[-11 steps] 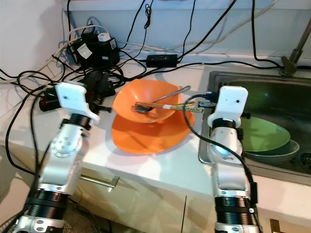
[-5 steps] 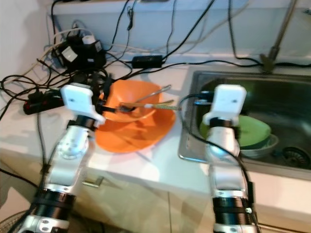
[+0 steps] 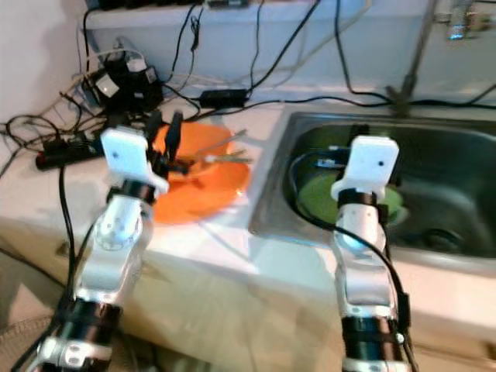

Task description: Kitchen organization

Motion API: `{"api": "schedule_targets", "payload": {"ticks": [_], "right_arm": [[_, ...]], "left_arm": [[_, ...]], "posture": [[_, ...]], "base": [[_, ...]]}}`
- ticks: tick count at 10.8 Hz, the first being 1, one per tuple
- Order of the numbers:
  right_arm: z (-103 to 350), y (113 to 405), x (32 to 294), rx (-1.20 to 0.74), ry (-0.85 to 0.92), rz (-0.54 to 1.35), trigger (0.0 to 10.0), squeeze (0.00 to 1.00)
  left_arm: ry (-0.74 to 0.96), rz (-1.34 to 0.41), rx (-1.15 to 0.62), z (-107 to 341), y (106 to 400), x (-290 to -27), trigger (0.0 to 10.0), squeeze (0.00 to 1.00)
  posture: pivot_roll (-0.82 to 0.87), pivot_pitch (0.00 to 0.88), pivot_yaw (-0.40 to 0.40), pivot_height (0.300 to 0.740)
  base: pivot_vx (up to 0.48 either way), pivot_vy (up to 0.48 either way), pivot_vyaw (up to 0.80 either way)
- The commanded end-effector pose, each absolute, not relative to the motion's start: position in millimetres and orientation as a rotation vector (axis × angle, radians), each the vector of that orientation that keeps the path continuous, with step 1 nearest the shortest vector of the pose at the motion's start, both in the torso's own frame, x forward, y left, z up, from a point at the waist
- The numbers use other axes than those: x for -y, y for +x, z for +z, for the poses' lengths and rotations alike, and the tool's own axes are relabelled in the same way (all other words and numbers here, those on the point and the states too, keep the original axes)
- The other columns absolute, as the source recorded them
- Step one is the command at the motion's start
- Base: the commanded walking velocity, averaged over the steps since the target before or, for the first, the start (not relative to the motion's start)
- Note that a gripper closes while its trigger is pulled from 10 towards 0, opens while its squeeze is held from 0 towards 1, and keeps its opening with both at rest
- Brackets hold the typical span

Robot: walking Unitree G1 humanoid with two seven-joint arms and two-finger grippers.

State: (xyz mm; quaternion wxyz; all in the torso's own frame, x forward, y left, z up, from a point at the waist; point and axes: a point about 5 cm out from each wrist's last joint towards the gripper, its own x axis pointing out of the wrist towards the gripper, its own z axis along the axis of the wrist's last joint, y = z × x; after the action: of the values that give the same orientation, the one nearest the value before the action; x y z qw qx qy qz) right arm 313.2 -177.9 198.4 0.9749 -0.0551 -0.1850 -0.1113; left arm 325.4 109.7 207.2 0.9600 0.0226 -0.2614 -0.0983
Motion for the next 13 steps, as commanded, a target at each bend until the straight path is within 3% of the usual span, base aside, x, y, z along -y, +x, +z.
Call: {"api": "schedule_targets", "payload": {"ticks": [1,8,13], "right_arm": [[204.2,313.8,171.8,0.396,-0.108,-0.206,10.0,0.00],[179.7,306.4,164.5,0.364,-0.078,-0.145,10.0,0.00],[147.6,295.0,160.4,0.329,-0.101,-0.121,10.0,0.00]], "left_arm": [[0.055,-0.173,0.536,208.6,325.9,-117.3,10.0,0.00],[0.114,-0.277,0.464,178.3,320.7,-100.8,10.0,0.00],[0.195,-0.312,0.432,154.7,299.3,-107.5,10.0,0.00]], "posture": [[0.05,0.000,0.125,0.740],[0.04,0.008,0.117,0.740],[0.05,0.010,0.111,0.740]], "base": [[0.000,-0.262,0.00],[0.000,0.000,0.00],[0.000,0.000,0.00]]}}
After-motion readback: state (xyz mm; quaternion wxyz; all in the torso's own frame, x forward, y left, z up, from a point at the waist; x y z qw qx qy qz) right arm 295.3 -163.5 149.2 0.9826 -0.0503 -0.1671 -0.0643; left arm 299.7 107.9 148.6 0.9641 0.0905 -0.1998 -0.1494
